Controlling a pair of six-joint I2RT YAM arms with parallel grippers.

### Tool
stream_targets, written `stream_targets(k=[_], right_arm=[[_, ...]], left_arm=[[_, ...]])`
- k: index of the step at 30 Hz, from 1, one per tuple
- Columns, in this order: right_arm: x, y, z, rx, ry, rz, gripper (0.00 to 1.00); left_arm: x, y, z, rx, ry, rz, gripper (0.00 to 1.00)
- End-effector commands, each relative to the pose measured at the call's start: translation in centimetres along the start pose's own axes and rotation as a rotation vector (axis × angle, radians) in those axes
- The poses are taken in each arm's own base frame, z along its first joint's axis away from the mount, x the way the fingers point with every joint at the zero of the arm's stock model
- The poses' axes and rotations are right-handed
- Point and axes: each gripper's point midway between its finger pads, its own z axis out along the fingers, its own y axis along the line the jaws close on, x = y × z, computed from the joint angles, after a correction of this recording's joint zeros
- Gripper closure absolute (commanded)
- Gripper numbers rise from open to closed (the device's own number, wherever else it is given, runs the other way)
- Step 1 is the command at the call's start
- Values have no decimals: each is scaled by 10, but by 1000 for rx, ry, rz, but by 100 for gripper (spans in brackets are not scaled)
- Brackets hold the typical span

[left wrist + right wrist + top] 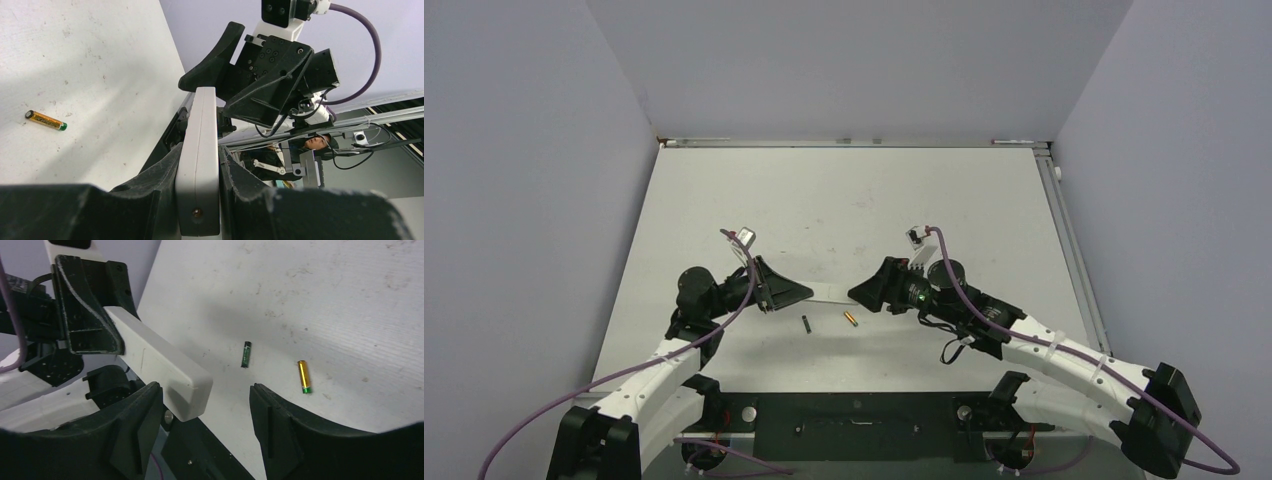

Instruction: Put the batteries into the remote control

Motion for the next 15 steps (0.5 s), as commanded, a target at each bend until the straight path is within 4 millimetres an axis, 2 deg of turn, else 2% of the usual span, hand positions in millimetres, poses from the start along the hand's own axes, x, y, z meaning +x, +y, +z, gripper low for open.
stream_targets(k=[1,8,15], right_arm=[[-14,38,-2,-200,-62,53,37],[-8,44,2,-269,-59,99,38],[-7,49,3,-308,-55,116,45]], left_arm=[[0,-13,-2,67,5,57,100],[3,-21,-3,105,20,63,100],[6,-29,-5,134,30,72,100]])
